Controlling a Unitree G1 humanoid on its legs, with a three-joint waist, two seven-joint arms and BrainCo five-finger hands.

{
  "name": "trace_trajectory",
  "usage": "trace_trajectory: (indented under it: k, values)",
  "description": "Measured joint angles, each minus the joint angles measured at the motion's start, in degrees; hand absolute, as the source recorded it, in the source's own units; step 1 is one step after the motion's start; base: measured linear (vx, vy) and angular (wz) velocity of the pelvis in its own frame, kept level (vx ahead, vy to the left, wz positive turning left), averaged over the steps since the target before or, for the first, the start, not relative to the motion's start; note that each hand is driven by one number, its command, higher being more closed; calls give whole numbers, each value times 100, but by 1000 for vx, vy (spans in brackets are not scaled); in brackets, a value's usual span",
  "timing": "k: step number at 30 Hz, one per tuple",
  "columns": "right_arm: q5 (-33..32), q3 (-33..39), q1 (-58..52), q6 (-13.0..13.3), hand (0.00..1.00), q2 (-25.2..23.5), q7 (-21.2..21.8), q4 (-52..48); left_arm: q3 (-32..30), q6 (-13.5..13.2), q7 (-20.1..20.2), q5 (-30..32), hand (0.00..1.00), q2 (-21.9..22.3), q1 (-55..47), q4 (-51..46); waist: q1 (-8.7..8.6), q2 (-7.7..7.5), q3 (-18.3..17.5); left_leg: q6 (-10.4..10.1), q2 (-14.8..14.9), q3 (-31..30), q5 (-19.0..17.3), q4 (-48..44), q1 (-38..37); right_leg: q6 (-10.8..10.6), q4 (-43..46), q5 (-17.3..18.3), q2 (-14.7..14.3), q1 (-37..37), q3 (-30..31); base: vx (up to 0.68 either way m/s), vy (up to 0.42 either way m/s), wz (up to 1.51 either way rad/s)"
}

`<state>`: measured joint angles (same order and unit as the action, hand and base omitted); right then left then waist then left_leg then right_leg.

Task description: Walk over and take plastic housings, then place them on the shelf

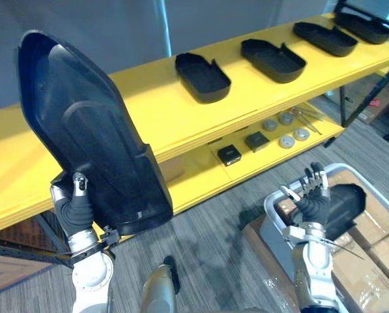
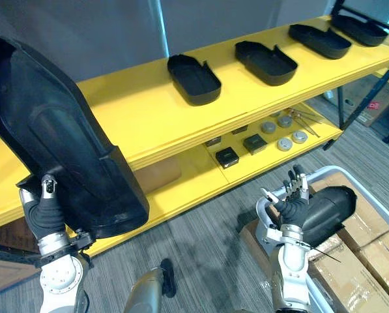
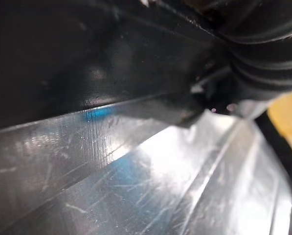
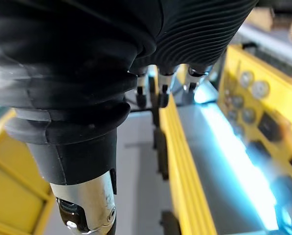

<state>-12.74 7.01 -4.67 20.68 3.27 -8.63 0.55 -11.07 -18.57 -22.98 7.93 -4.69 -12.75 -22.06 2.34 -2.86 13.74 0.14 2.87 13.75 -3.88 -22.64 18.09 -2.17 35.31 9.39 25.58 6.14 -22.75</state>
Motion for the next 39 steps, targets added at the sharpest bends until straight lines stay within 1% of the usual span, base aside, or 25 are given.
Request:
trace_trajectory:
  k: [1,2,3,4,6,7,9,10,11,12,13,14,16,17,19,22,26,29,30,31,33,36,37,38,39]
  values:
    - [14,-21,0,59,0,-36,-3,-3,-57,2,19,1,100,-82,63,-1,-14,-11,4,8,-169,-140,0,314,-311,60,692,-956,21,-348,650,280,202,72]
    - [21,-35,1,118,0,-73,-2,-6,-73,-3,8,24,100,-158,98,-5,-47,-7,0,23,-218,-232,8,486,-477,-170,1018,-1073,-85,-513,992,307,119,86]
    - [44,-81,9,193,0,-145,8,-41,-99,-5,-62,132,100,-303,204,-7,-135,6,7,116,-268,-509,53,734,-686,-351,1620,-495,-429,-832,1405,303,52,93]
    - [72,-156,20,208,0,-150,31,-95,-149,0,-121,187,100,-379,300,-5,-182,-8,-2,204,-307,-693,109,981,-912,-315,1894,52,-763,-1185,1533,301,25,89]
    - [197,-138,-18,210,0,-146,120,-229,-169,6,-172,211,100,-394,390,-3,-188,3,5,209,-353,-865,116,1213,-1180,-220,1705,391,-1026,-1489,1473,299,-1,67]
    - [240,-127,-24,224,0,-120,159,-321,-162,16,-187,204,100,-397,450,-3,-229,30,19,194,-363,-1035,86,1293,-1321,-104,1266,531,-1184,-1687,1487,360,-64,96]
    - [238,-37,-37,280,0,-93,231,-529,-148,48,-189,204,100,-425,614,20,-361,89,54,132,-340,-1405,-1,1201,-1354,-87,378,536,-1403,-1882,1765,290,-120,111]
    - [232,111,-70,317,0,-71,221,-671,-96,130,-194,209,100,-451,771,105,-436,123,73,-24,-308,-1753,-93,1088,-1392,-148,-269,482,-1587,-1895,2299,223,-149,103]
    - [231,155,-72,318,0,-64,217,-699,-97,168,-197,211,100,-457,805,130,-472,125,75,-84,-297,-1871,-140,1027,-1401,-204,-516,430,-1646,-1845,2501,264,-225,116]
    - [231,221,-85,319,0,-51,204,-748,-93,214,-201,212,100,-474,845,156,-501,100,59,-211,-293,-2050,-231,928,-1403,-224,-935,219,-1679,-1727,2740,246,-293,103]
    - [230,289,-137,319,0,-48,147,-865,-68,246,-214,211,100,-536,850,163,-496,-43,-21,-386,-364,-2201,-370,804,-1376,-243,-1443,-545,-1624,-1543,2828,275,-426,109]
    - [223,313,-104,325,0,48,62,-908,-47,248,-230,212,100,-519,779,171,-456,-24,-58,-535,-264,-2331,-487,768,-1367,-611,-1778,-242,-1619,-1228,2714,251,-474,82]
    - [219,384,-12,321,0,331,-30,-973,0,260,-145,230,100,-329,552,80,-439,337,-186,-621,149,-2181,-496,815,-1299,-456,-2262,-399,-1925,-992,2374,195,-348,50]
    - [217,519,61,317,0,406,-57,-1037,-4,259,-50,244,100,-293,469,-25,-394,452,-232,-778,328,-2062,-398,1046,-1421,-413,-2362,-428,-2055,-895,2272,158,-200,35]
    - [174,712,180,300,0,428,-170,-1183,-10,236,84,245,100,-261,461,-181,-332,507,-259,-856,458,-1879,-232,1384,-1634,-413,-2376,-428,-2139,-819,2207,164,-196,11]
    - [290,972,219,276,0,458,-409,-1648,-7,119,189,243,100,-261,528,-331,-349,539,-279,-813,465,-1630,-111,1609,-1726,-409,-2430,-426,-2105,-804,2140,68,-47,2]
    - [516,1101,209,292,0,454,-610,-2032,-107,138,224,214,100,-286,588,-333,-395,515,-280,-802,396,-1332,-112,1698,-1845,-412,-2614,-492,-2045,-787,2379,3,47,-33]
    - [570,1183,195,350,0,448,-646,-2415,-151,220,401,199,100,-394,619,-332,-509,514,-280,-767,403,-1068,-136,1718,-1918,-425,-2836,-659,-2059,-782,2613,-18,41,-44]
    - [564,1217,160,397,0,448,-628,-2538,-136,279,525,192,100,-405,658,-332,-549,515,-281,-762,404,-1007,-140,1719,-1920,-432,-2913,-716,-2065,-783,2665,-30,41,-34]
    - [563,1230,82,426,0,447,-601,-2721,-122,459,745,149,100,-406,764,-328,-628,513,-282,-758,402,-929,-143,1721,-1922,-442,-3007,-789,-2070,-786,2749,-30,35,-36]
    - [546,1253,20,428,0,448,-466,-2830,-80,737,919,68,100,-437,926,-239,-654,515,-283,-750,397,-813,-148,1731,-1969,-449,-3074,-841,-2081,-781,2833,-20,21,-31]
    - [501,1252,-97,404,0,456,-231,-2915,119,1345,1296,-479,100,-648,1326,339,-763,531,-302,-738,367,-704,-139,1816,-2117,-463,-3149,-882,-2087,-705,2925,-11,15,-18]
    - [457,1249,-125,395,0,461,-110,-2916,127,1639,1428,-658,100,-664,1452,584,-817,542,-324,-737,356,-683,-140,1818,-2119,-467,-3166,-893,-2081,-711,2946,0,12,-8]
    - [409,1244,-154,359,0,464,10,-2914,129,1885,1485,-816,100,-683,1611,916,-851,543,-325,-735,354,-661,-141,1820,-2120,-469,-3193,-919,-2081,-713,2969,1,17,-9]
    - [361,1223,-158,327,0,472,102,-2914,130,2014,1484,-887,100,-705,1696,1113,-872,543,-325,-734,355,-652,-140,1820,-2120,-475,-3203,-932,-2085,-717,2981,6,15,-11]
